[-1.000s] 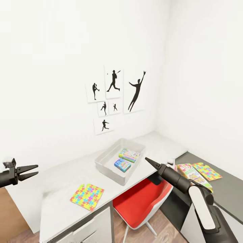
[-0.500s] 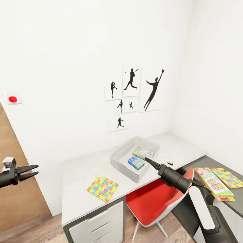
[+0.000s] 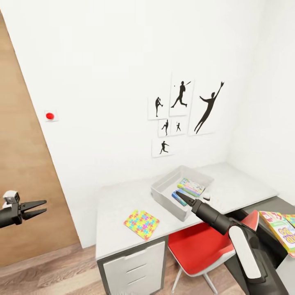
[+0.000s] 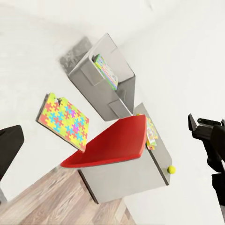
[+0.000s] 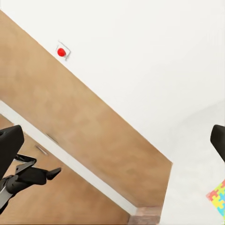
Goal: Put all the toys in the child's room - the three board games (two on the bed and one on the table), the two jigsaw puzzles on the table, and the tennis ball on the table - inside the toy box on the table in the child's room.
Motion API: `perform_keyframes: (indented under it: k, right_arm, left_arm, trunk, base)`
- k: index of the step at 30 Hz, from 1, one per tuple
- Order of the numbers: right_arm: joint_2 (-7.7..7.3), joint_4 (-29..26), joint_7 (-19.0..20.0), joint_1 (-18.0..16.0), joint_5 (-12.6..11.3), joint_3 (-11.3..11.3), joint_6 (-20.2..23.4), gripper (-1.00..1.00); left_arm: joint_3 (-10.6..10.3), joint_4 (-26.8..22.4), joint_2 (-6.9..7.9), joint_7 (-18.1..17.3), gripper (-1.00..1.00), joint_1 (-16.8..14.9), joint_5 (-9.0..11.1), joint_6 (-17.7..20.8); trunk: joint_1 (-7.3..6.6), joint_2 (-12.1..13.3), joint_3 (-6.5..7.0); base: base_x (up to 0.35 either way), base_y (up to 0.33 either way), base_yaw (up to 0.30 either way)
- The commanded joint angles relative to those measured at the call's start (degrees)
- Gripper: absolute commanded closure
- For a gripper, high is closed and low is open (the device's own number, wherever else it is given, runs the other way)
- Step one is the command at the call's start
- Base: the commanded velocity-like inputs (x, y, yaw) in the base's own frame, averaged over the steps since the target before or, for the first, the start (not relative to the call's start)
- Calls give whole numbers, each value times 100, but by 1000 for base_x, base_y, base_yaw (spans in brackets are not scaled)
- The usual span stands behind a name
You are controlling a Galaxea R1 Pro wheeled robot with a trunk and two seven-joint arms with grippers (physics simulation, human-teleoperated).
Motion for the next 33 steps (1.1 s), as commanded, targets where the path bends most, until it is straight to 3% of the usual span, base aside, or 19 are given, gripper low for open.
perform_keyframes:
  k: [1, 22, 33]
  right_arm:
    - [0, -2, 4, -2, -24, -5, 38, -100]
    - [0, 10, 14, -2, -30, -37, 31, -100]
    - [6, -1, 13, -2, -32, -43, 28, -100]
  left_arm:
    - [-2, 4, -1, -25, -100, -5, -7, 61]
    - [-6, 4, -2, -25, -100, -5, -8, 61]
    - [-6, 4, -18, -25, -100, -5, -15, 56]
  trunk:
    - [1, -7, -10]
    - [1, -7, -105]
    - [1, -7, -117]
  base:
    - [-89, 75, 268]
    - [-15, 19, 266]
    - [-1, 2, 52]
